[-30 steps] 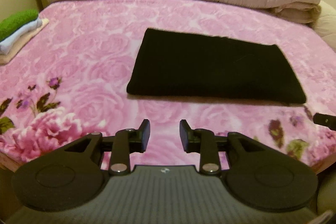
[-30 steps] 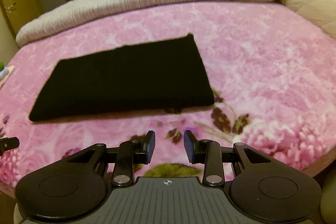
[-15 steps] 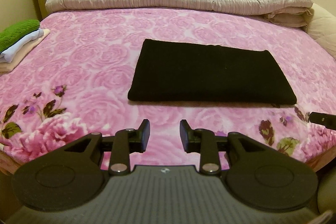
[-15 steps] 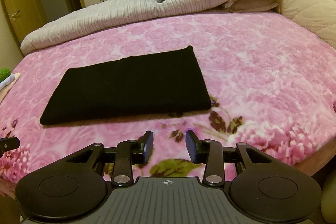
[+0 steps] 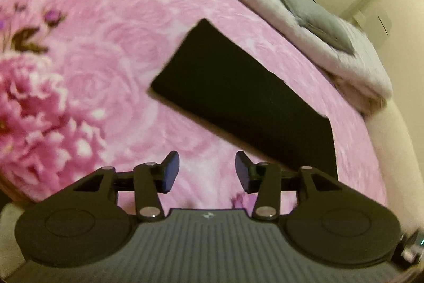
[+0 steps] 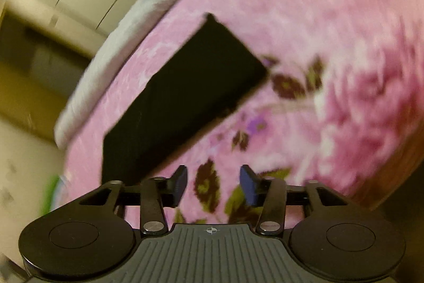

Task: Fold clothes
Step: 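Grasp the folded garment's end with the left gripper while the right gripper grasps beside it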

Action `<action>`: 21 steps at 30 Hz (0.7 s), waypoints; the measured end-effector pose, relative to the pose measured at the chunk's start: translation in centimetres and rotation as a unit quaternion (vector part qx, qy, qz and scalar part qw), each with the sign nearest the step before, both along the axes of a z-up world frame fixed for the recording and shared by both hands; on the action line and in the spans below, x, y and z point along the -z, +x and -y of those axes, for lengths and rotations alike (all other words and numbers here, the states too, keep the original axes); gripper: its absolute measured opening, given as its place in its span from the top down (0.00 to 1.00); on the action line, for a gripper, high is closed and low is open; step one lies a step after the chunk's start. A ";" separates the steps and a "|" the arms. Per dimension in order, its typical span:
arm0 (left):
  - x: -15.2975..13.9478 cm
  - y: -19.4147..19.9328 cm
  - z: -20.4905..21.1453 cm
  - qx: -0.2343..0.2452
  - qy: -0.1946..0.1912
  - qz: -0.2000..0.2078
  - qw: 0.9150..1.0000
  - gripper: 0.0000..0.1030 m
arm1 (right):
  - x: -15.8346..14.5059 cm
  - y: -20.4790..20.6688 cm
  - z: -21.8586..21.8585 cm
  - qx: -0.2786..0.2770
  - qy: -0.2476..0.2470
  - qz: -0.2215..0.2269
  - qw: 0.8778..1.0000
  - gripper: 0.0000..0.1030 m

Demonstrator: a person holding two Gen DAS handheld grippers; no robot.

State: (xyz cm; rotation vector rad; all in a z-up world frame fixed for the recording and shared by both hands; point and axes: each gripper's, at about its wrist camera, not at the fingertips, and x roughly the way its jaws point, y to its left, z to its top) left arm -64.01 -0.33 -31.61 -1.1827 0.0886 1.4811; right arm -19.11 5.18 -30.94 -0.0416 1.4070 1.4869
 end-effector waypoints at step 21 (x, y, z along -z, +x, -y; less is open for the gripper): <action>4.3 -2.4 -8.3 -0.071 0.023 0.007 0.997 0.92 | 4.9 0.2 -8.6 0.134 0.017 -0.071 0.988 0.80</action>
